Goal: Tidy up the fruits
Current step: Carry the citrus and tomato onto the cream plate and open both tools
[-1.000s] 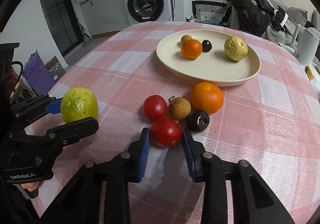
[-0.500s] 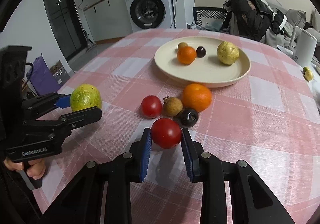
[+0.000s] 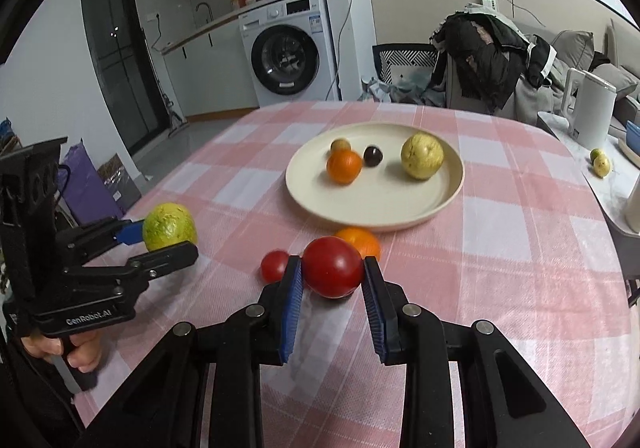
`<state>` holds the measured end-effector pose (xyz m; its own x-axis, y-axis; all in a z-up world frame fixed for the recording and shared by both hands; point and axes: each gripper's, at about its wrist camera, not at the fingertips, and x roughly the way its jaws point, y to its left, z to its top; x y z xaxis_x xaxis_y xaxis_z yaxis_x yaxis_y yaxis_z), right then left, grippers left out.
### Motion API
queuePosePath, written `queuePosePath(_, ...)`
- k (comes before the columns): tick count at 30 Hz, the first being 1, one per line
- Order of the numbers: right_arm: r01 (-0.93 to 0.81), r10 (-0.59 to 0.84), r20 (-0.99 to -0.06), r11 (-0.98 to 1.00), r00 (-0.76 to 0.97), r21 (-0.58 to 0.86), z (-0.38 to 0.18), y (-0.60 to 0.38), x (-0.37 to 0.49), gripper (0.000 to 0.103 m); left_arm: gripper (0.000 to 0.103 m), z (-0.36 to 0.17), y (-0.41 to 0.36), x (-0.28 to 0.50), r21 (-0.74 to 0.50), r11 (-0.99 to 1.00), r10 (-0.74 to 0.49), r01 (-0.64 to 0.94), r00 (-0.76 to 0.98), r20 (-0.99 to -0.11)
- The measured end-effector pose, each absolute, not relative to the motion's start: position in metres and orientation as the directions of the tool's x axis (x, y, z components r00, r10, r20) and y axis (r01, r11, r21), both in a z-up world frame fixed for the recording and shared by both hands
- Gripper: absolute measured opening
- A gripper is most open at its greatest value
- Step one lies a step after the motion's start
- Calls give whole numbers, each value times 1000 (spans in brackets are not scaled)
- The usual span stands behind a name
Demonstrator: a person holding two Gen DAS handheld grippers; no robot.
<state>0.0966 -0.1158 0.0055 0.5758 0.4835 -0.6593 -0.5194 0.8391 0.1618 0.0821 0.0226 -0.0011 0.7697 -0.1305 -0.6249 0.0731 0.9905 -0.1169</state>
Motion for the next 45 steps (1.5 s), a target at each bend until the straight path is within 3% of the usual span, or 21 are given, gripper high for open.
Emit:
queuePosePath(17,-507,483,-616,848,623,152,27,-110,130,30,51,19,4,135,-102,990,-142,101,794,-591)
queuePosePath(45,-444,469,-641,870,607,216,-5,-115,168,31,51,-15,-2,200,-95,990,-141,104,768,-624)
